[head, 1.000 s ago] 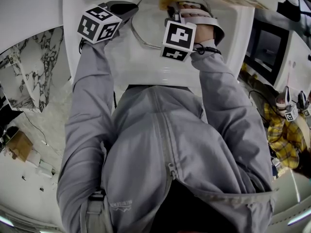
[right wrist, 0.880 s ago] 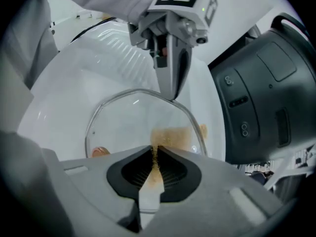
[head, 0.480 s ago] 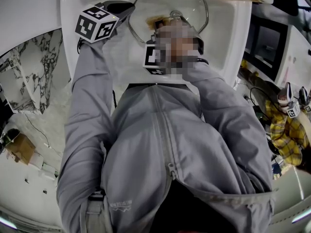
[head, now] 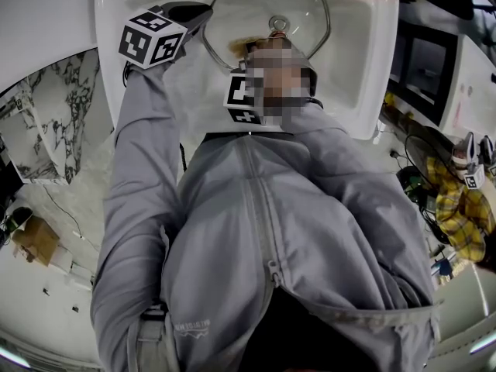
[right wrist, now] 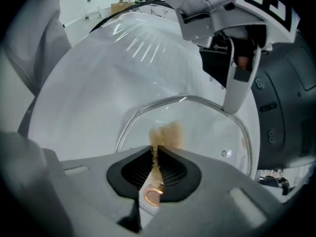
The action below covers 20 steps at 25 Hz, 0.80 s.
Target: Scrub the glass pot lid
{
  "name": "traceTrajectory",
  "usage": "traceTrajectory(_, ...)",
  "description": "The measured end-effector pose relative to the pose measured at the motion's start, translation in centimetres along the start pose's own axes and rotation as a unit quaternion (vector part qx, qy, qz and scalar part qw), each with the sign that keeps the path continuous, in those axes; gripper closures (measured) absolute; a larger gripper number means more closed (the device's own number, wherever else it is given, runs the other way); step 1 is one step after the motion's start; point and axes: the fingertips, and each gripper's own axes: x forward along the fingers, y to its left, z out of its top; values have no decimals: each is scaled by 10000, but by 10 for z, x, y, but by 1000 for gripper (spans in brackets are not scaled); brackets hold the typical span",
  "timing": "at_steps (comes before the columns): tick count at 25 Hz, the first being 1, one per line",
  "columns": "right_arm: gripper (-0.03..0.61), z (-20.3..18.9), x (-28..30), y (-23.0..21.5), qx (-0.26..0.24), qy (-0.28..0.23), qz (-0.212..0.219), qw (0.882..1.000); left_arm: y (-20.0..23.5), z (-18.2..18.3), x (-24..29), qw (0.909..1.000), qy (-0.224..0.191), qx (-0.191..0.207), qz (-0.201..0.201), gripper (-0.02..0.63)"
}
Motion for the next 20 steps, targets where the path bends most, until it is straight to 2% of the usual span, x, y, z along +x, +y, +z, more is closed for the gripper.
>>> traceTrajectory(6,549,-2,16,39,543,-44,494,9973,0,0,0,10000,-44,-38,-5,583)
traceTrajectory(12,549,-16,34,75,1250,-121,1334,9831,1,0,-2,9999,-91,-78,37,583)
traceTrajectory(20,549,-49,42,91,1341,122,1562,9785,0,0,-4,9994,-62,100,312,581)
